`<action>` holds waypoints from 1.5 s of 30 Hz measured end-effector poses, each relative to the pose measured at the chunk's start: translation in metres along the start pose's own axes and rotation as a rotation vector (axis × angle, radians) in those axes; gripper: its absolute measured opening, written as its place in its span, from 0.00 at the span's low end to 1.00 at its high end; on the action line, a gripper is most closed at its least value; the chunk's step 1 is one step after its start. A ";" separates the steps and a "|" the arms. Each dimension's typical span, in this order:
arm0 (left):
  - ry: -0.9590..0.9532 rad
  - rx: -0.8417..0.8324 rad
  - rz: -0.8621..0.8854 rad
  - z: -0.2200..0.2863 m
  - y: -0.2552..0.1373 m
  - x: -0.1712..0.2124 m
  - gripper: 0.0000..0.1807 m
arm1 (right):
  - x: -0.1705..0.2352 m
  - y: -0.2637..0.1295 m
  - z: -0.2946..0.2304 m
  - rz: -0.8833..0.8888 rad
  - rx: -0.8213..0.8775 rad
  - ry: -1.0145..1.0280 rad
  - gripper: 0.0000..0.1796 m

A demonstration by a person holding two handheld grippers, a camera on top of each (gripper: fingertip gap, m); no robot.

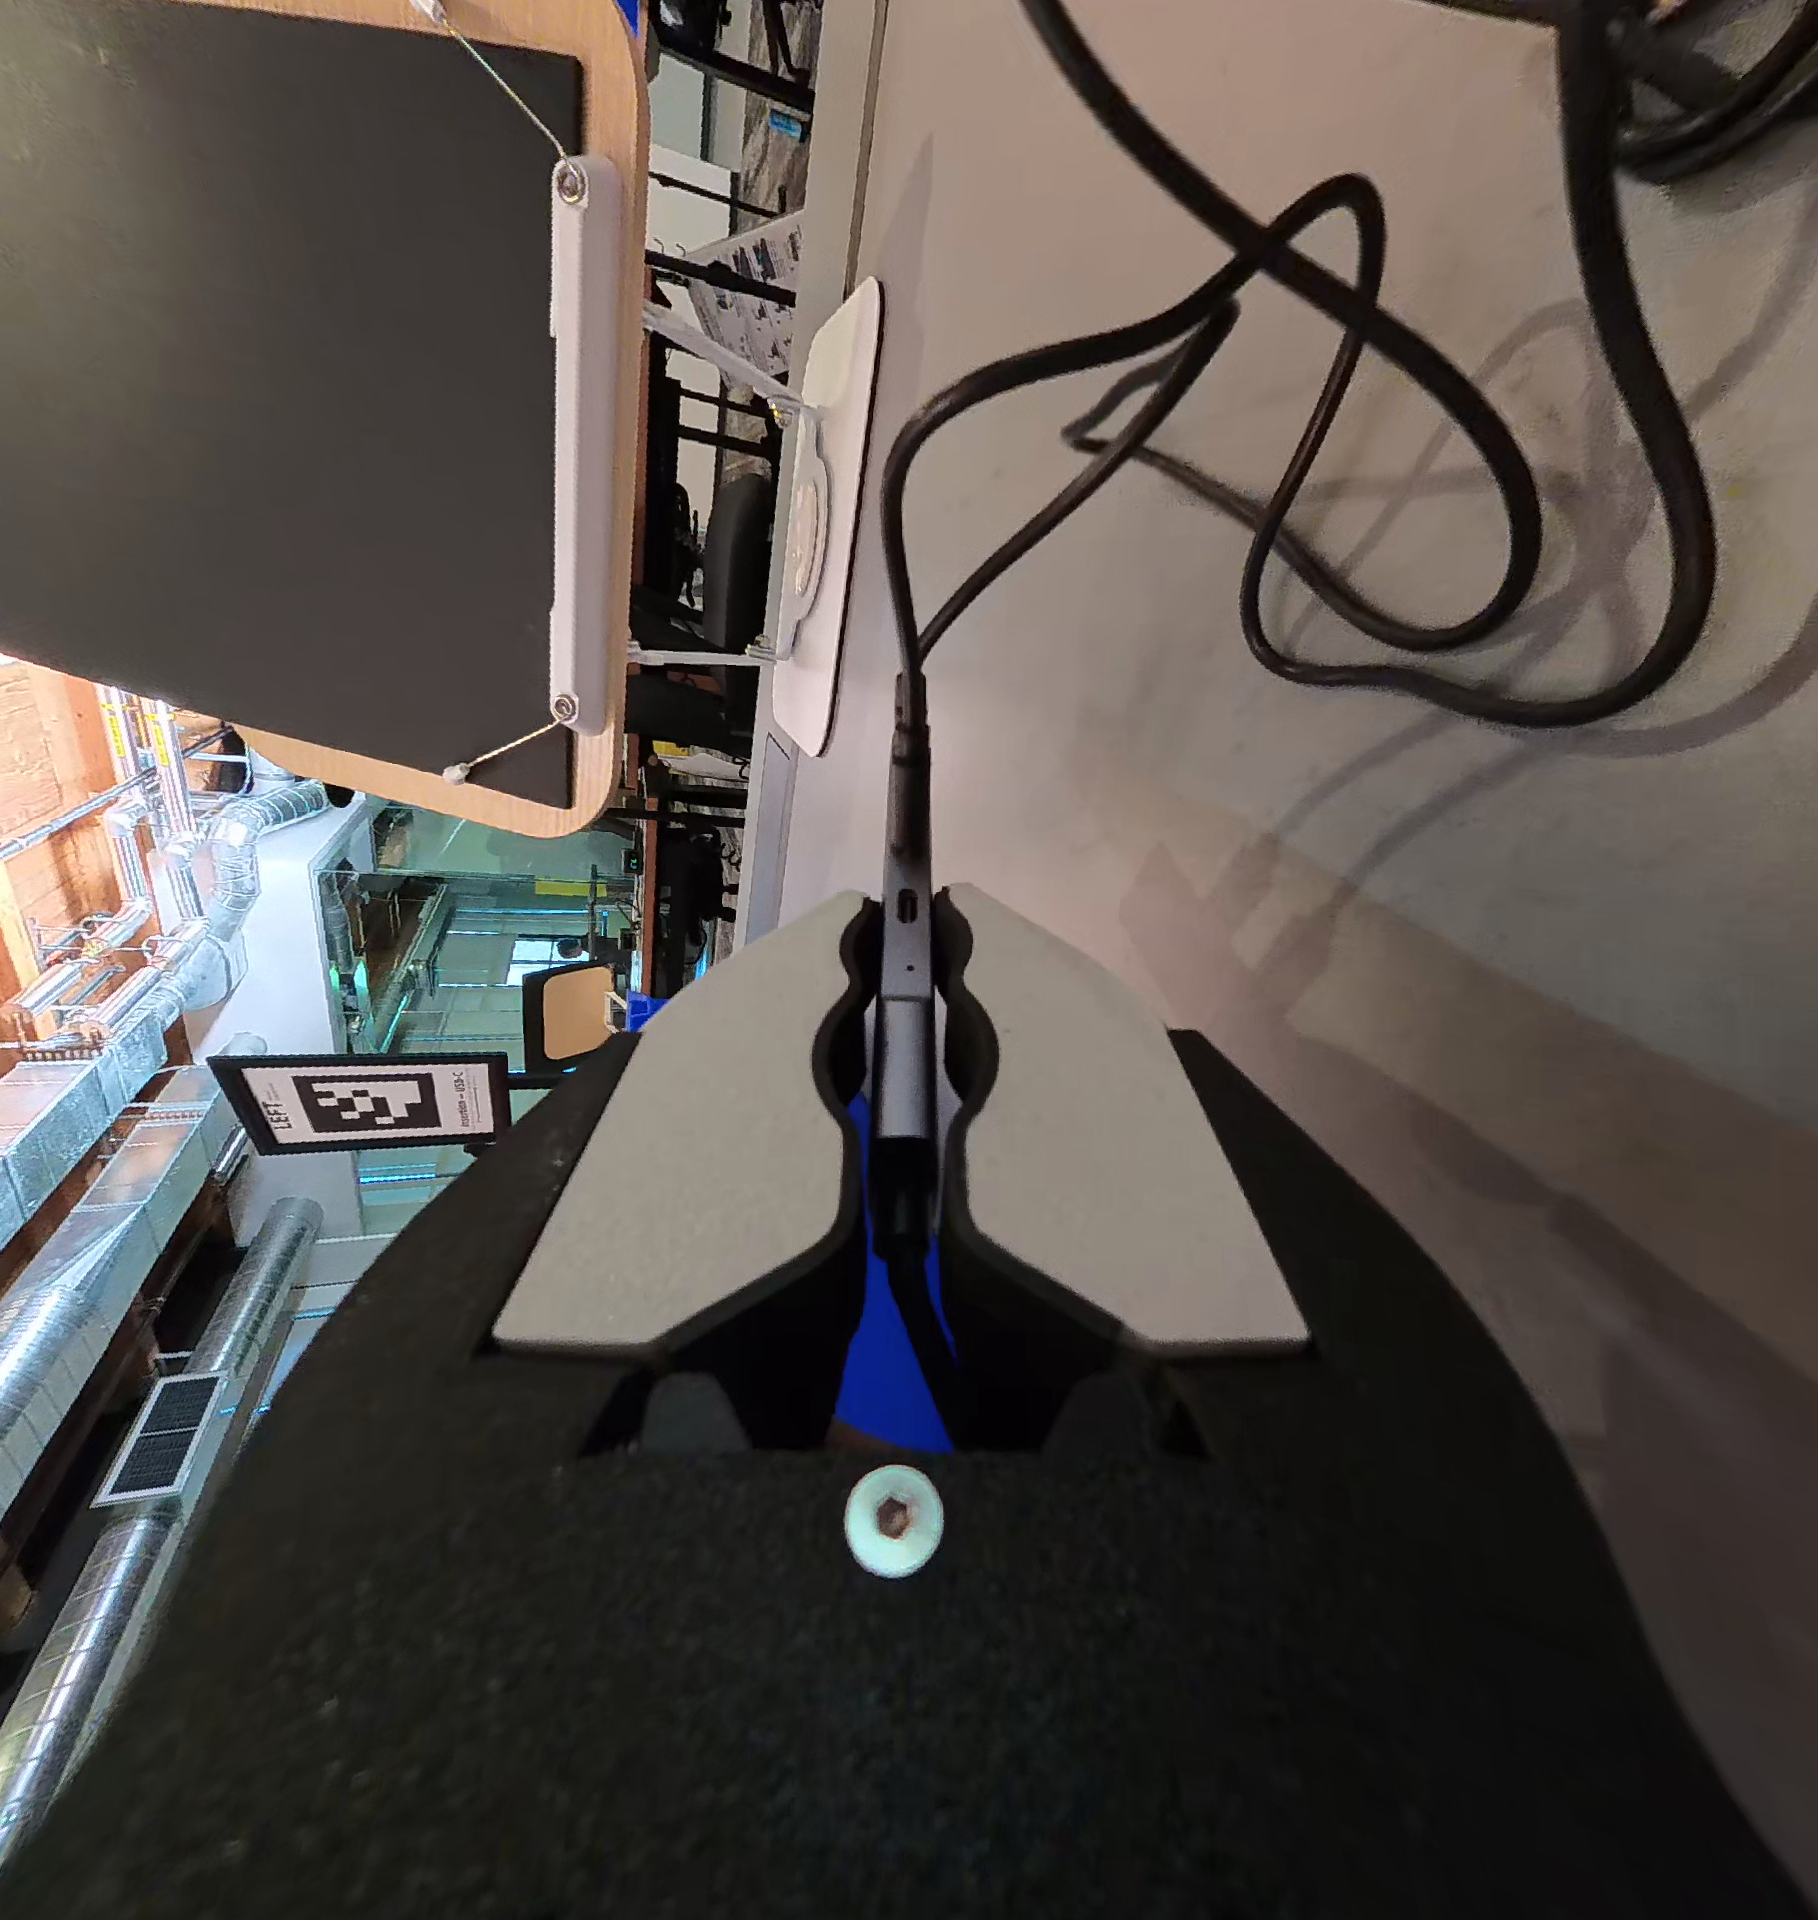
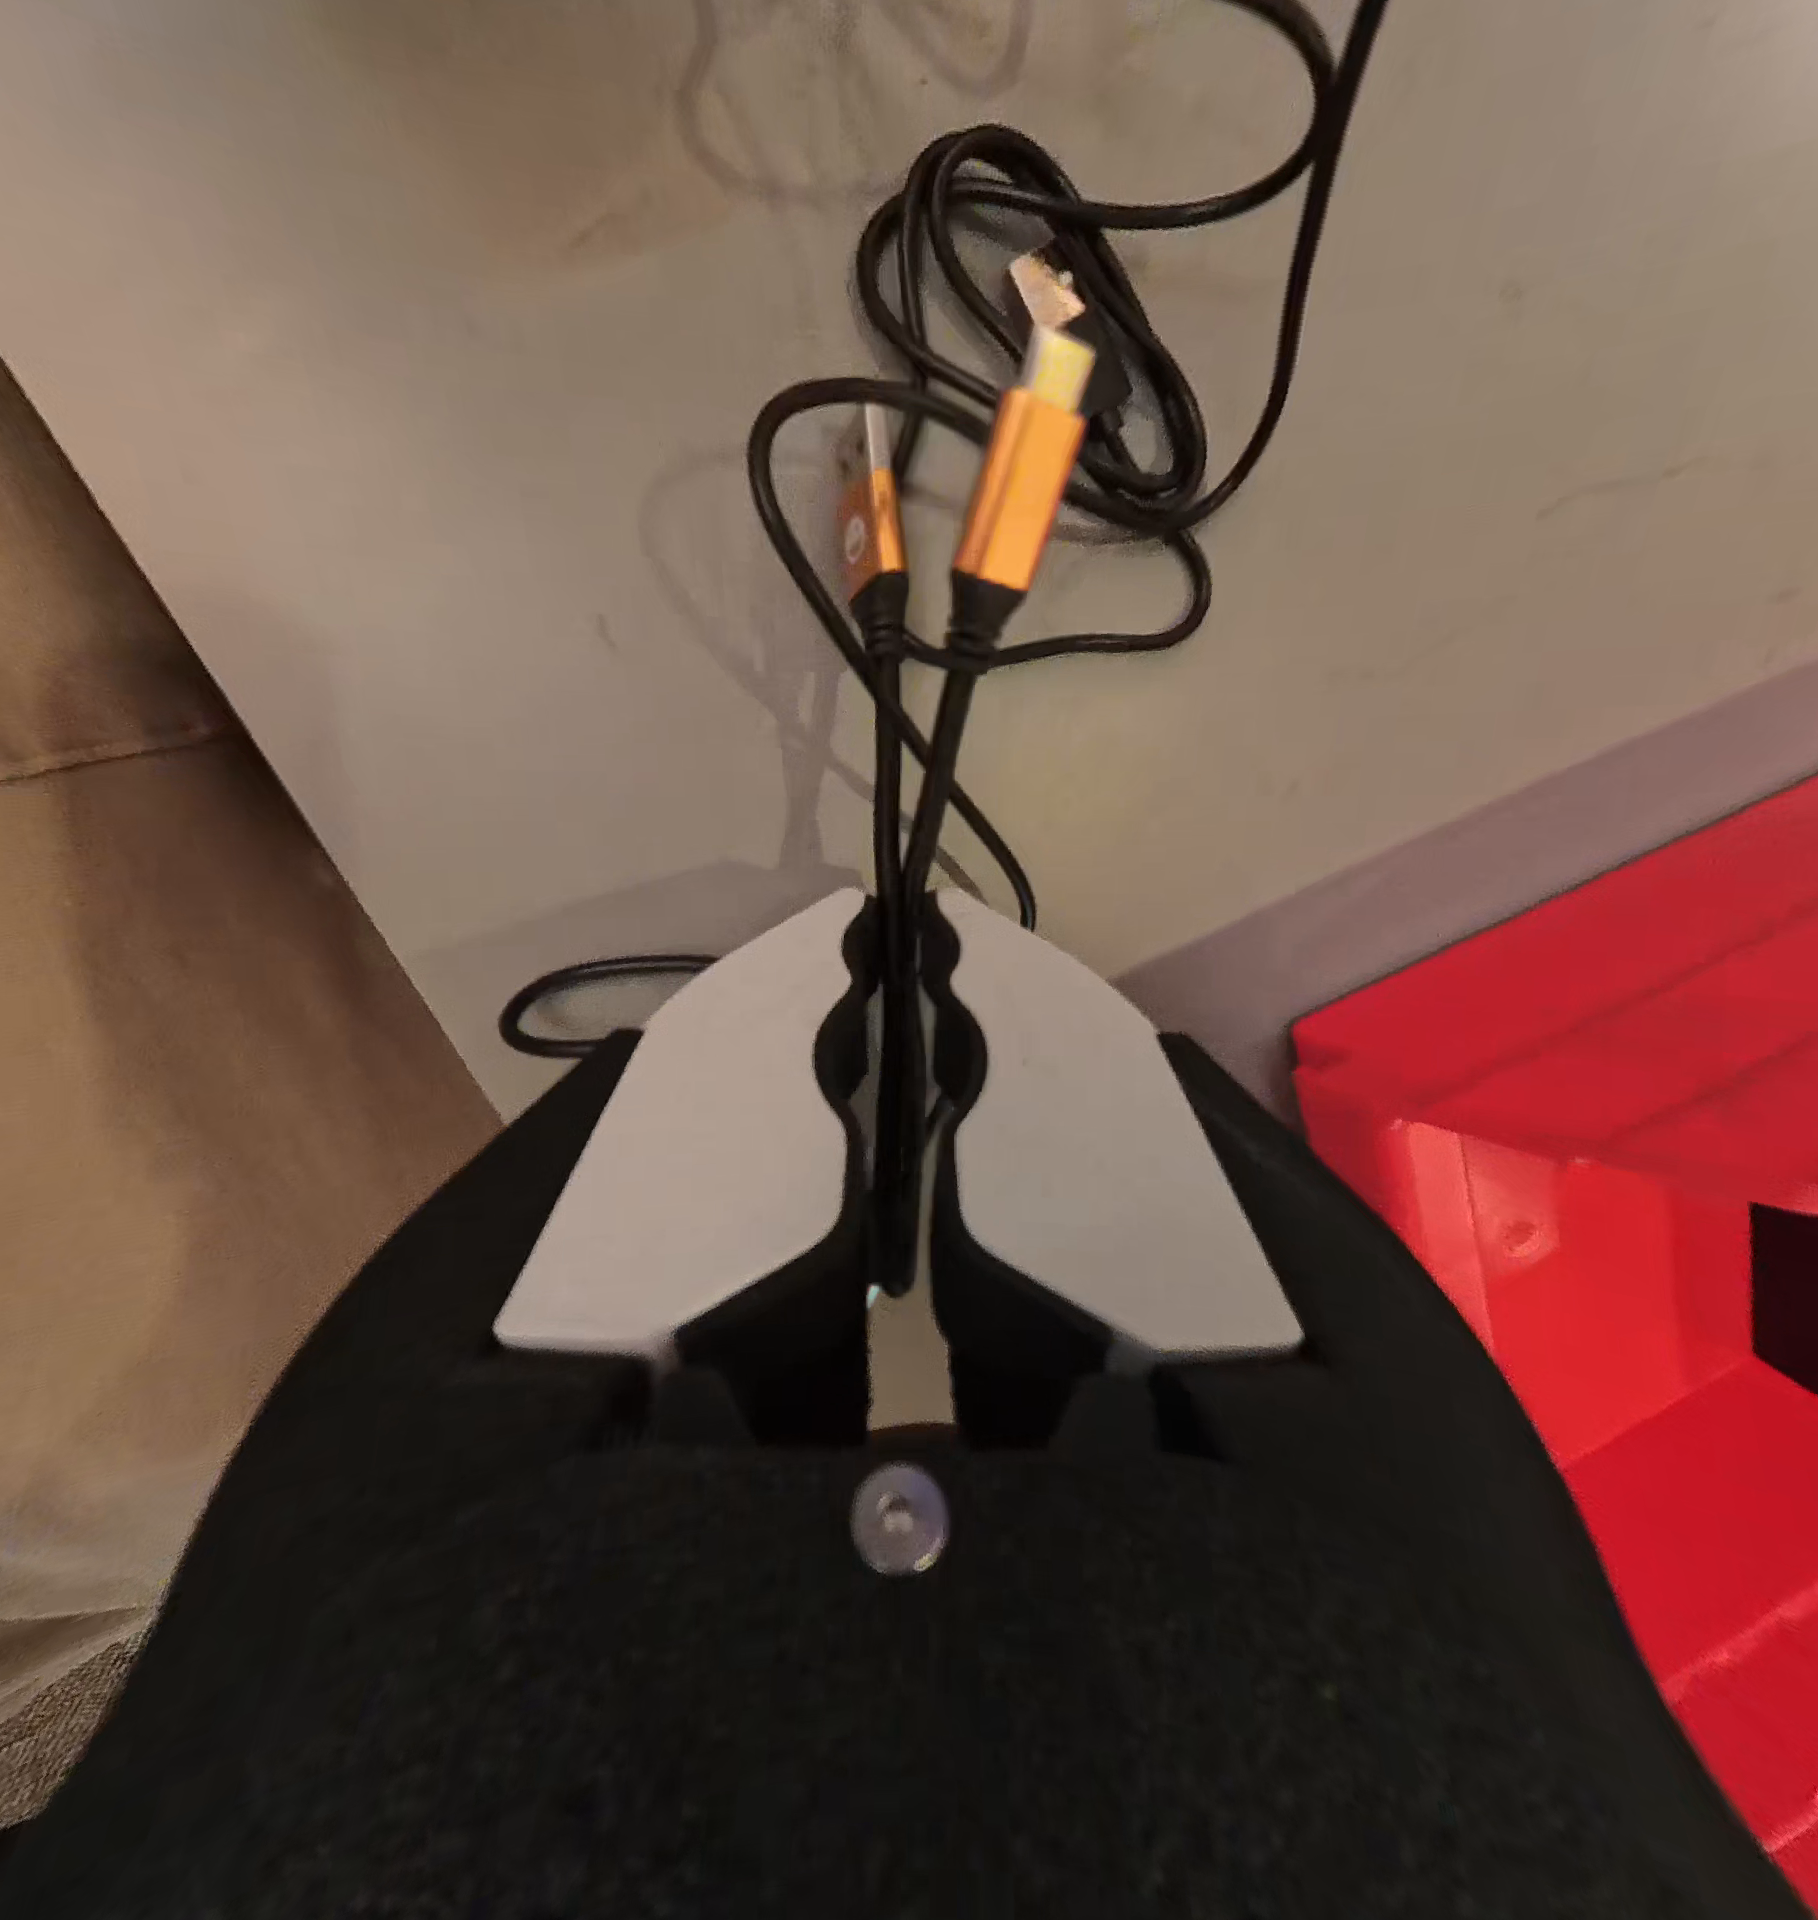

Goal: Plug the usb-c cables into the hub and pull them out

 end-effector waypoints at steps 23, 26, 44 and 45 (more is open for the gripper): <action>0.035 -0.055 0.134 -0.010 -0.008 -0.025 0.05 | 0.081 -0.106 0.142 -0.078 0.304 0.188 0.03; 0.059 -0.058 0.223 -0.007 -0.014 -0.044 0.05 | 0.095 -0.061 0.161 -0.182 0.165 0.152 0.03; 0.029 -0.051 0.340 -0.001 -0.025 -0.075 0.05 | -0.151 -0.032 0.001 0.743 0.033 0.250 0.17; 0.029 -0.050 0.341 -0.001 -0.026 -0.076 0.05 | -0.153 -0.023 0.000 0.717 0.101 0.212 0.17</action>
Point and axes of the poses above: each gripper's, where its closed fingertips meet, y out along the fingers, x out of its underside, z = x × y across the jaws, the point moved 1 cm from there along -y, back along the fingers, and after that the axes turned 11 degrees about z, right-handed, at the moved point
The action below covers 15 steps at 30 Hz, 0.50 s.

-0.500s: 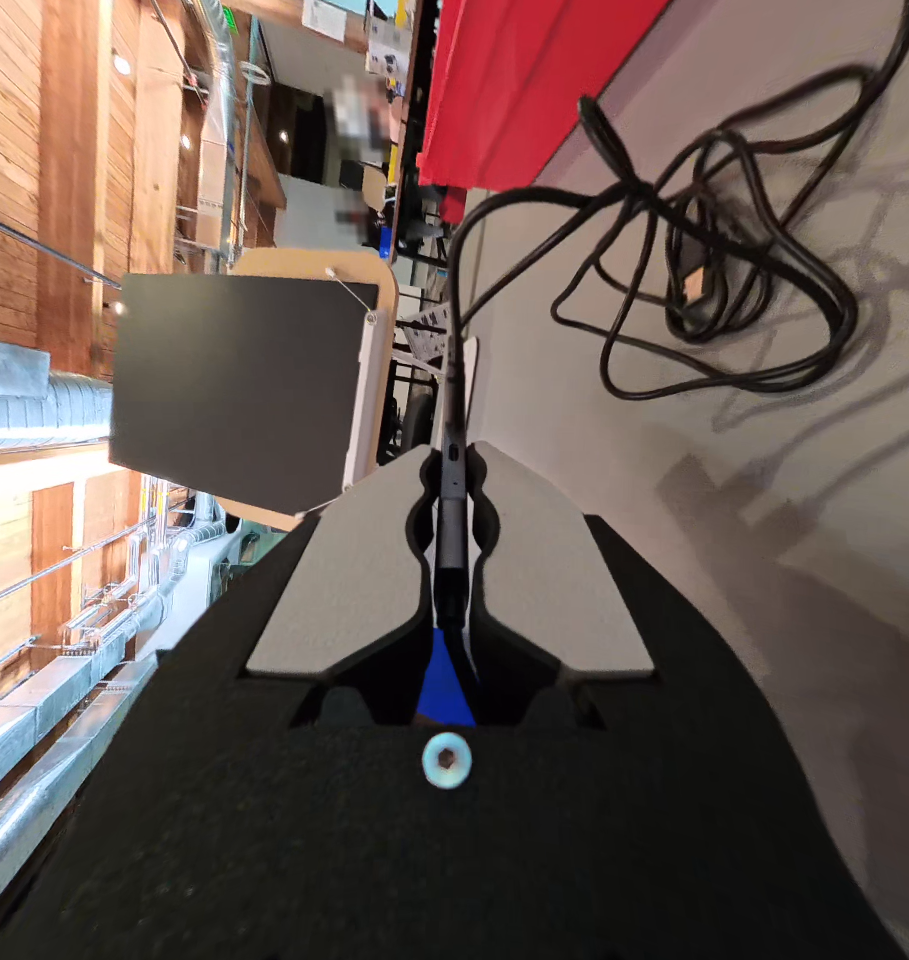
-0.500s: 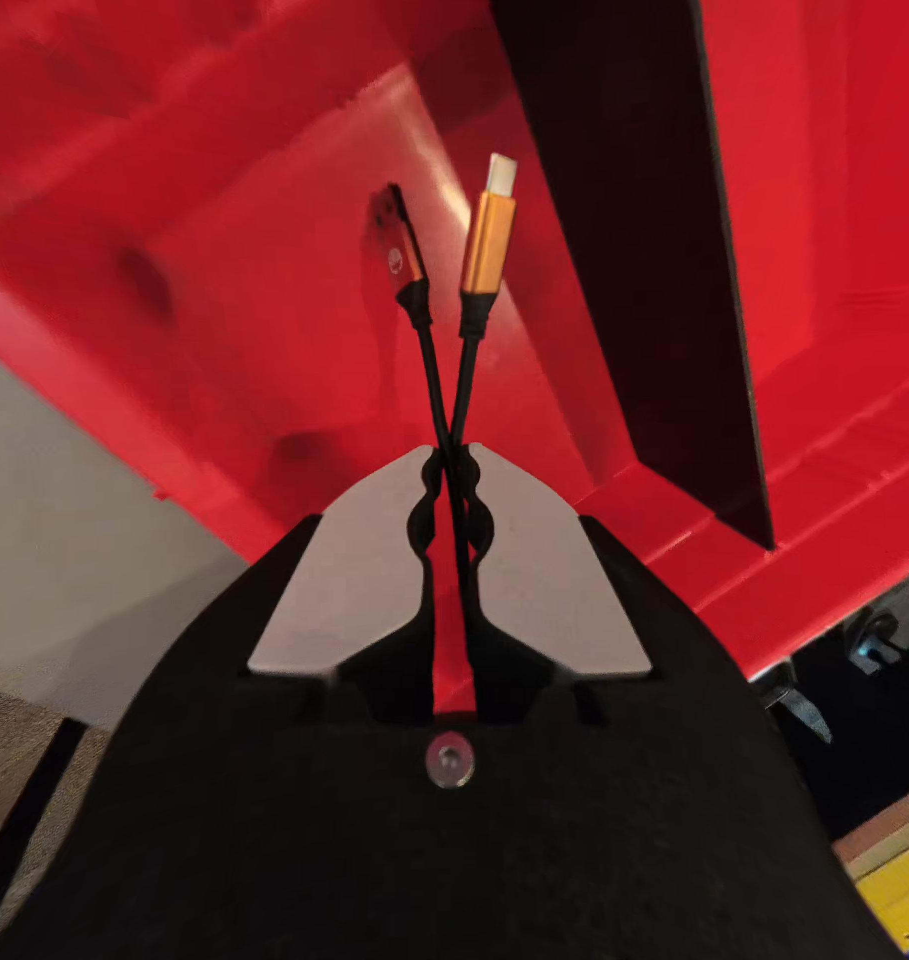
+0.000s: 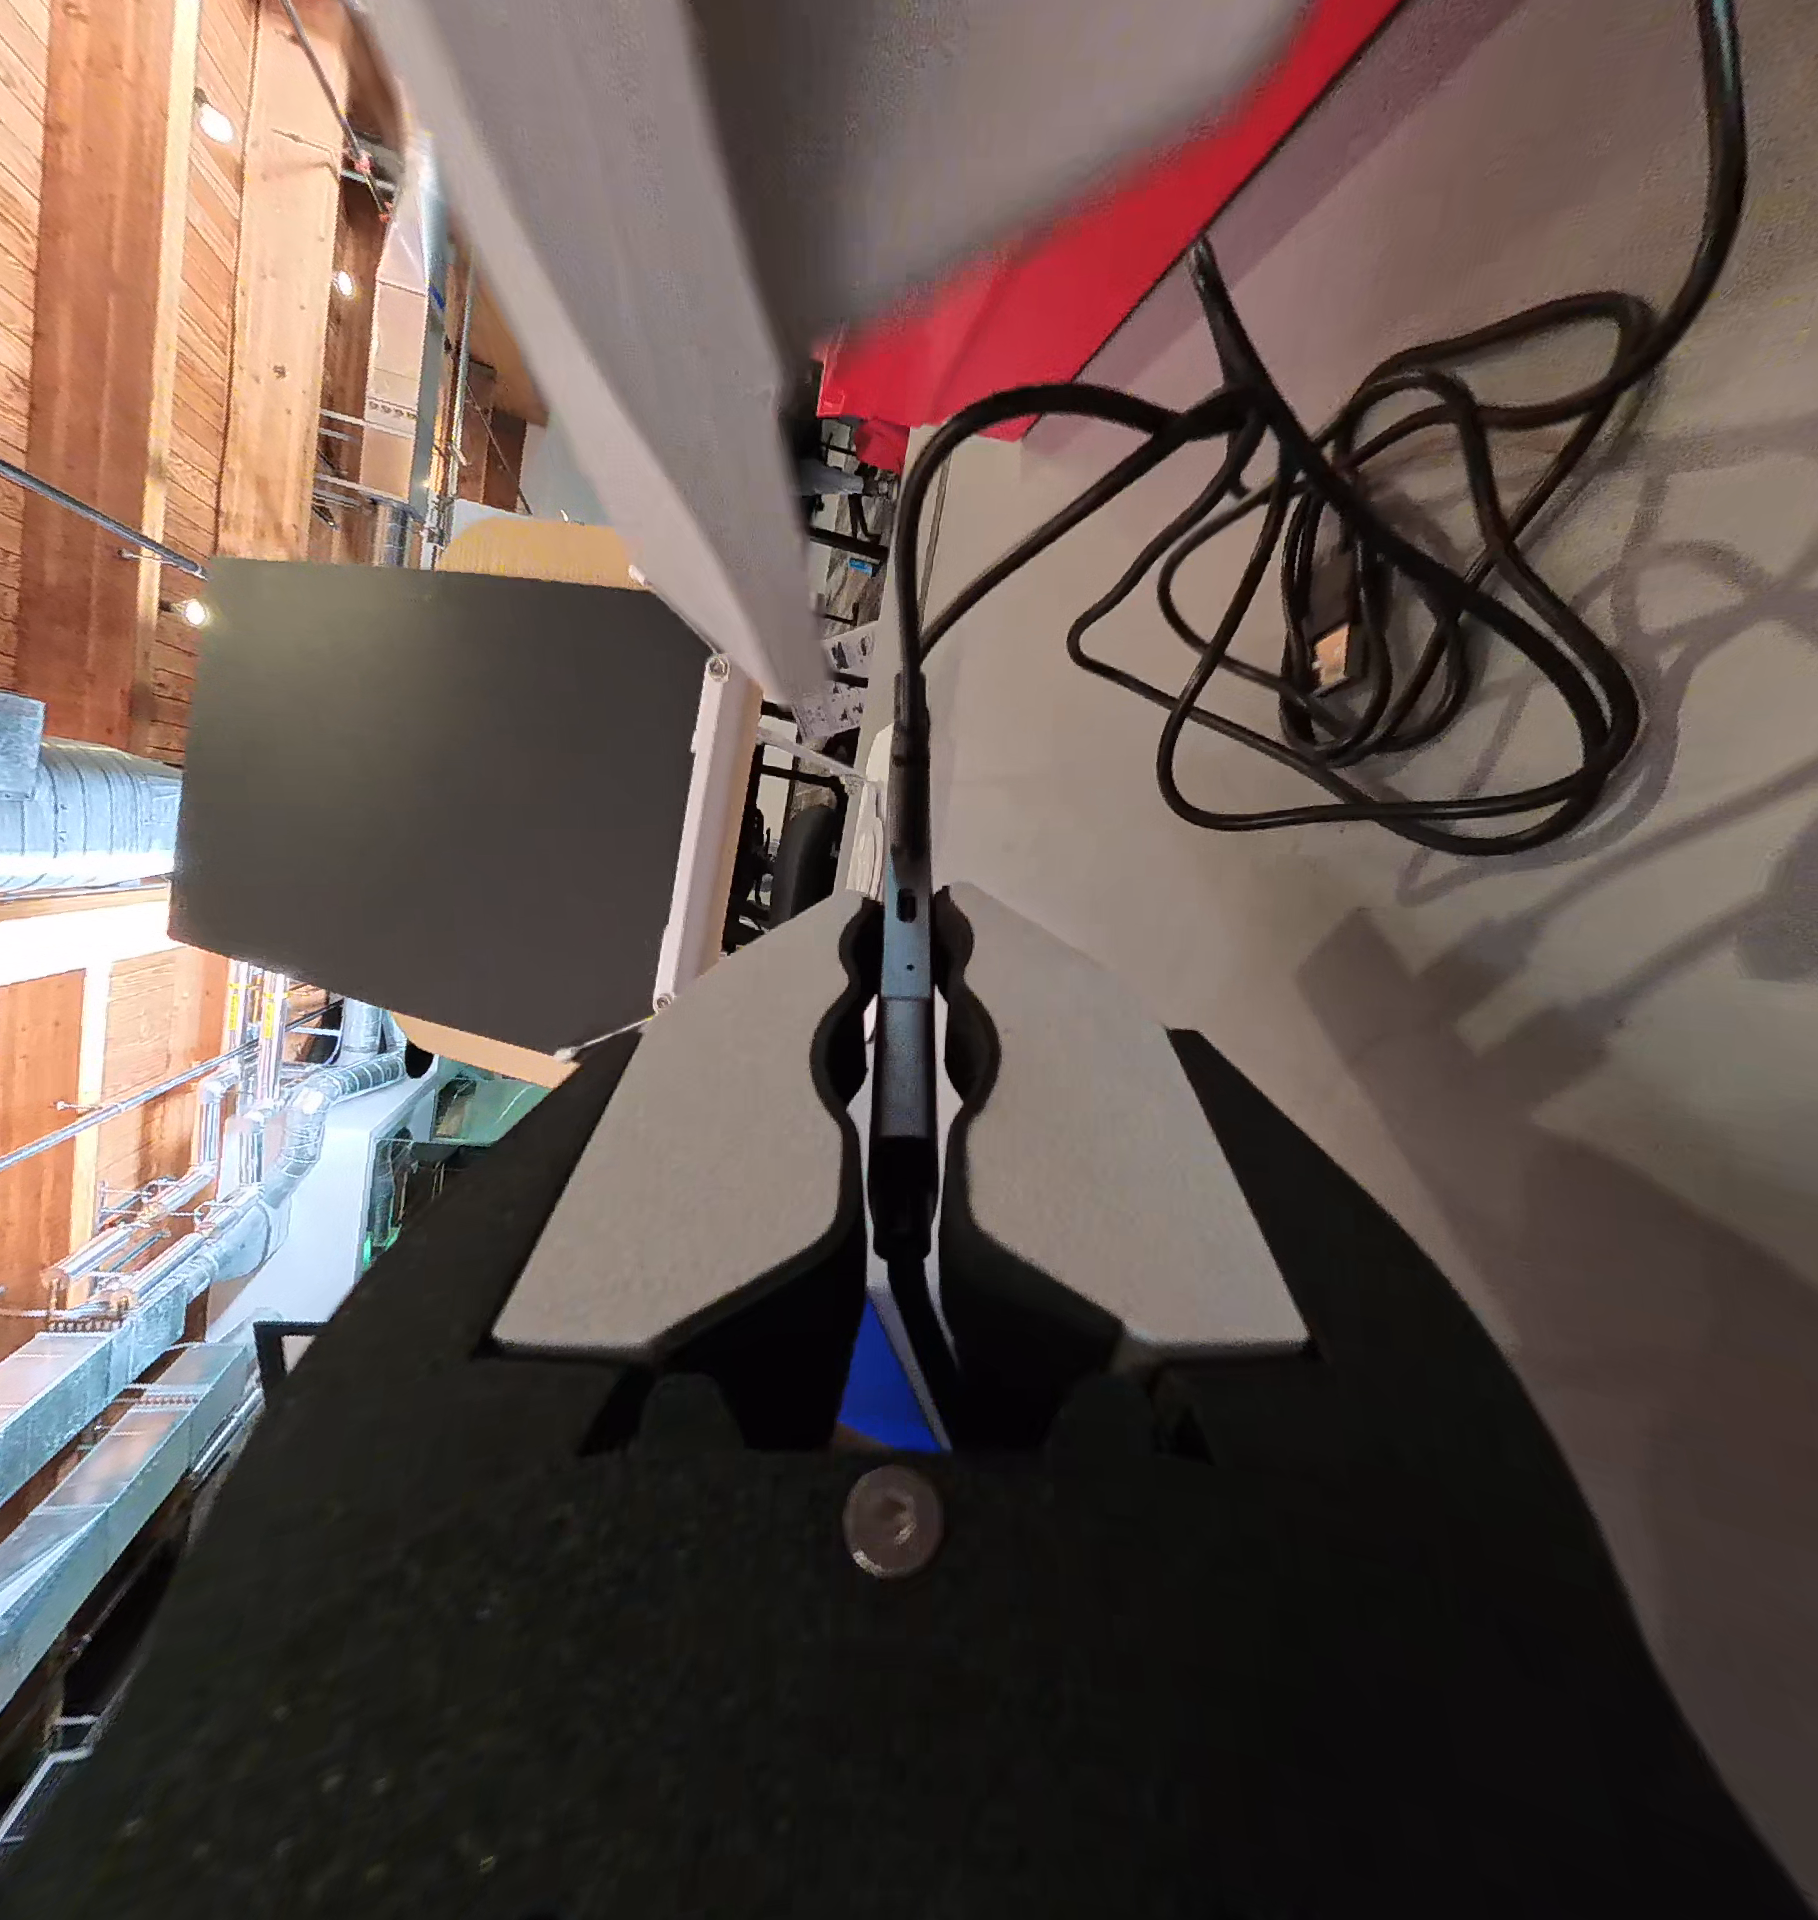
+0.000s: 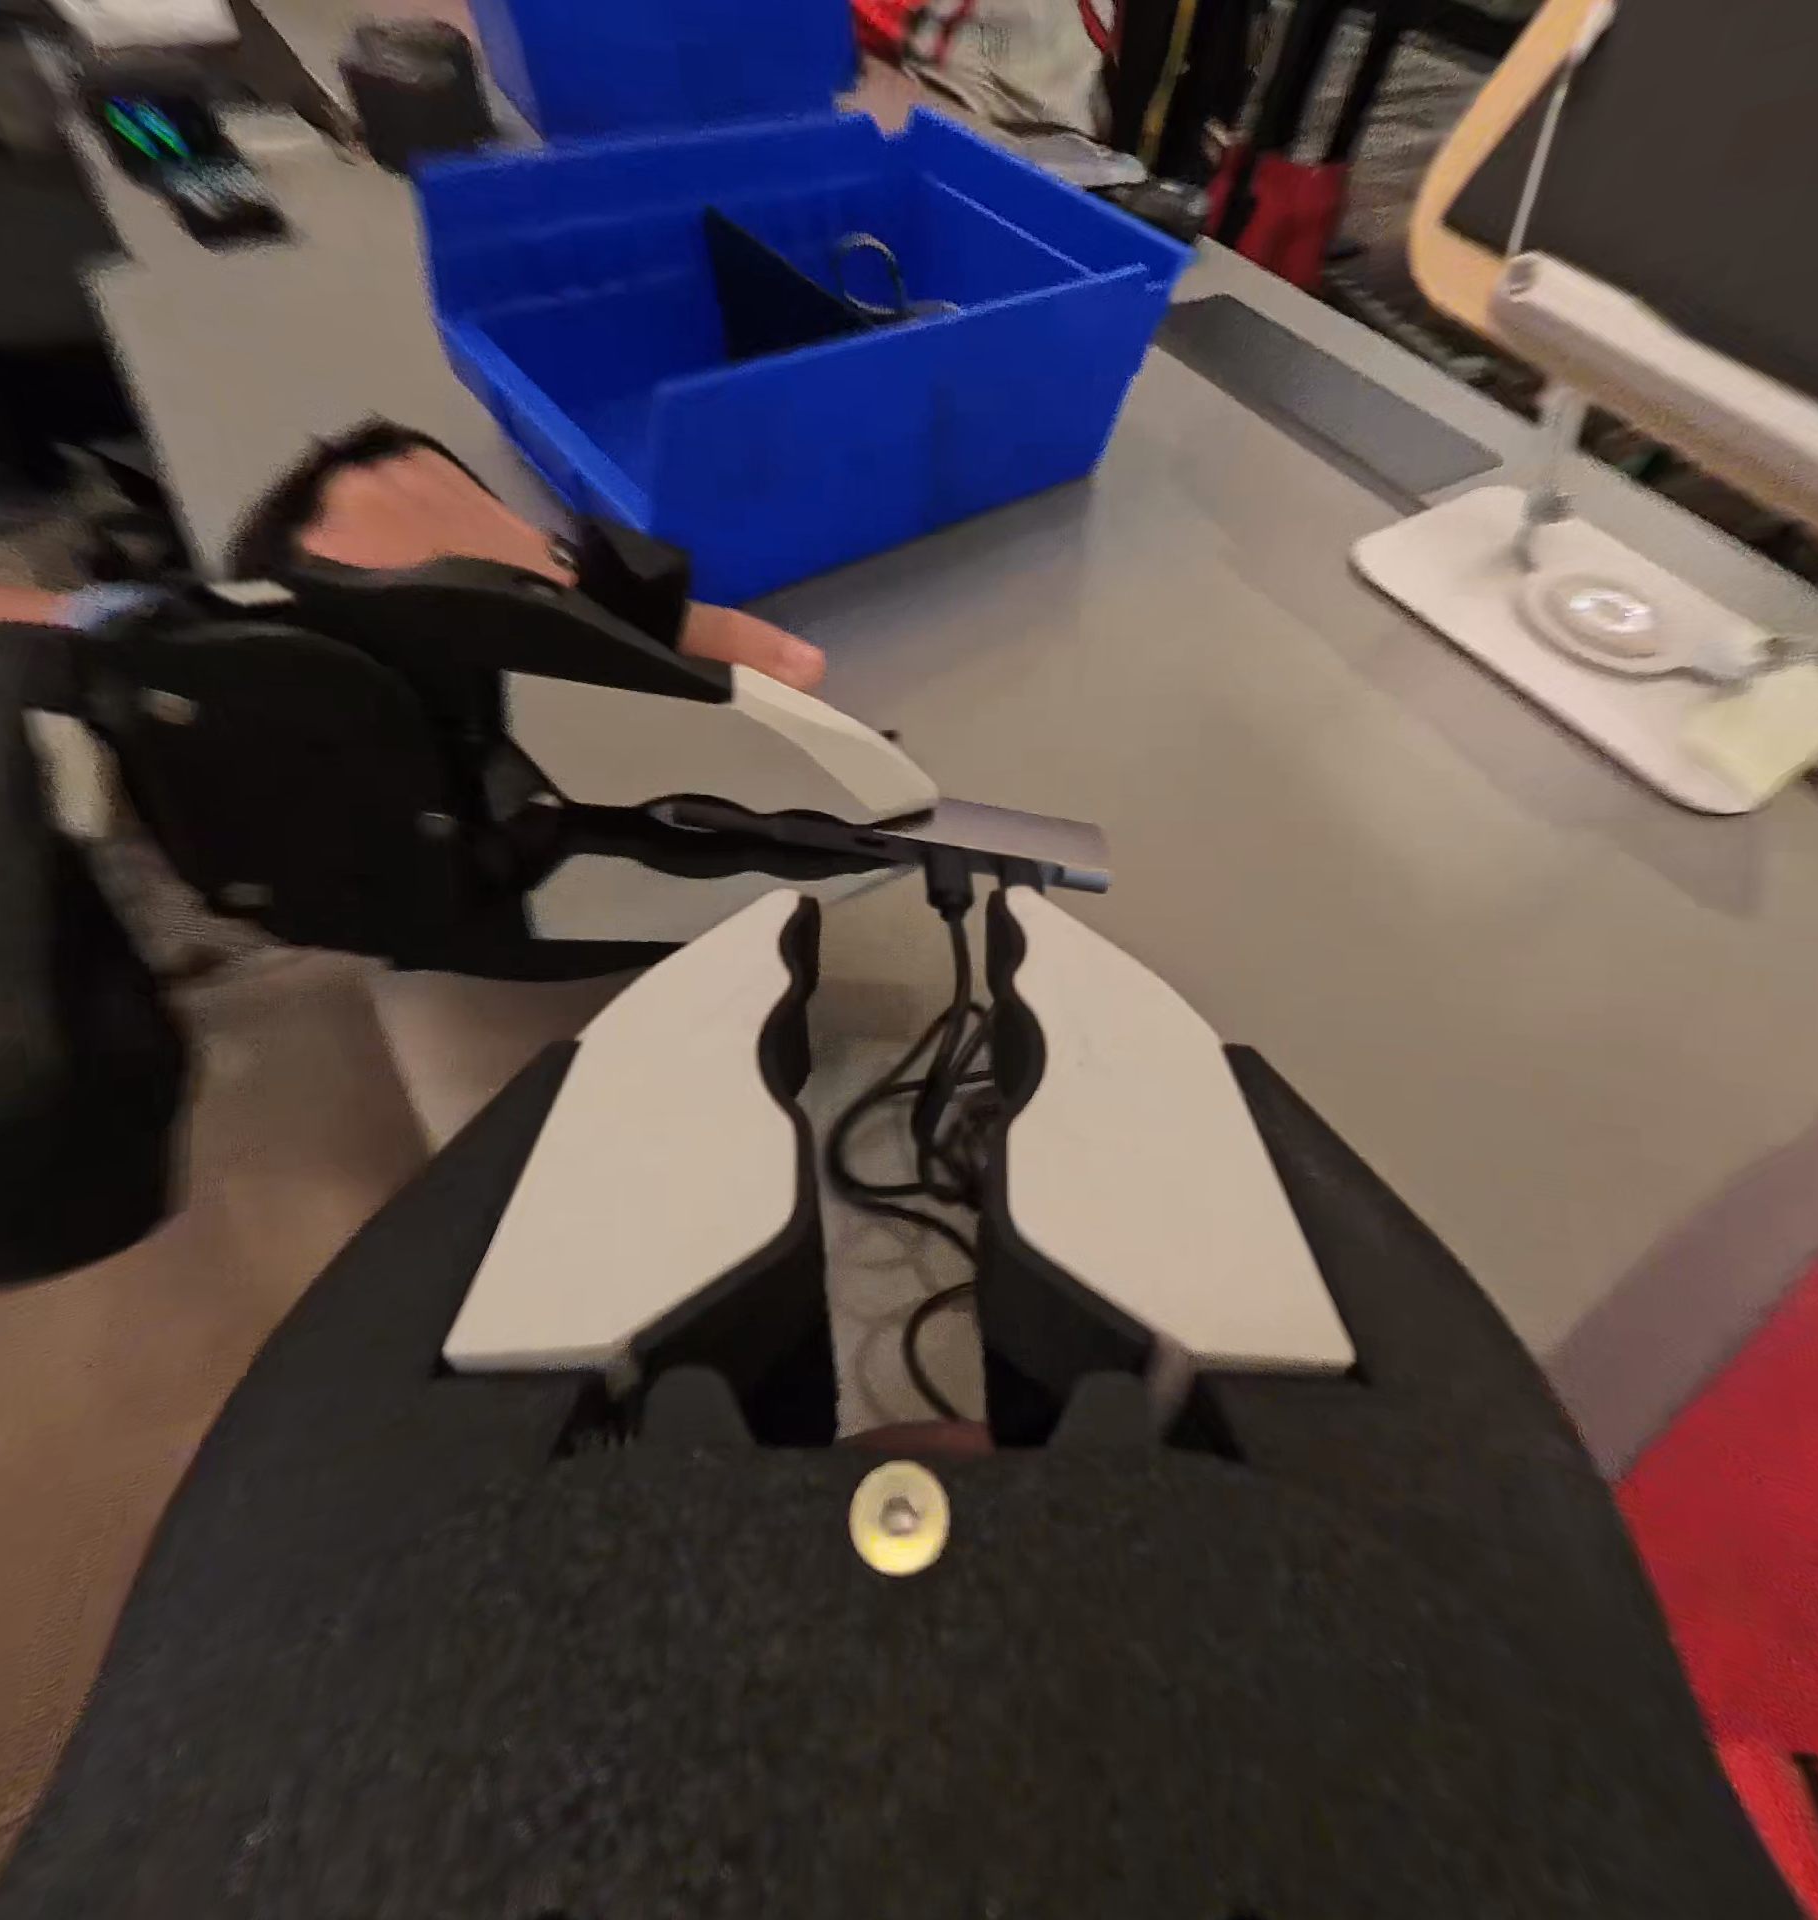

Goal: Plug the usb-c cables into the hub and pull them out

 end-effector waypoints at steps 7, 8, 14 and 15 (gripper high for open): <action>0.040 -0.027 0.003 -0.003 -0.003 -0.006 0.05 | 0.015 0.020 0.002 -0.050 0.077 -0.037 0.11; 0.042 -0.026 0.013 -0.002 -0.003 -0.008 0.05 | 0.014 0.019 0.004 -0.039 0.081 -0.026 0.11; 0.070 -0.033 0.004 0.001 -0.002 -0.011 0.05 | 0.021 0.023 0.002 -0.029 0.087 0.004 0.08; 0.058 -0.026 -0.001 0.001 -0.001 -0.011 0.05 | 0.022 0.023 0.002 -0.033 0.098 -0.018 0.09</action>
Point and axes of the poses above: each gripper's, where its closed fingertips meet, y out along the fingers, x out of its underside, z = x × y across the jaws, the point moved 1 cm from there along -y, back along the fingers, and after that the axes turned 11 degrees about z, right-handed, at the moved point
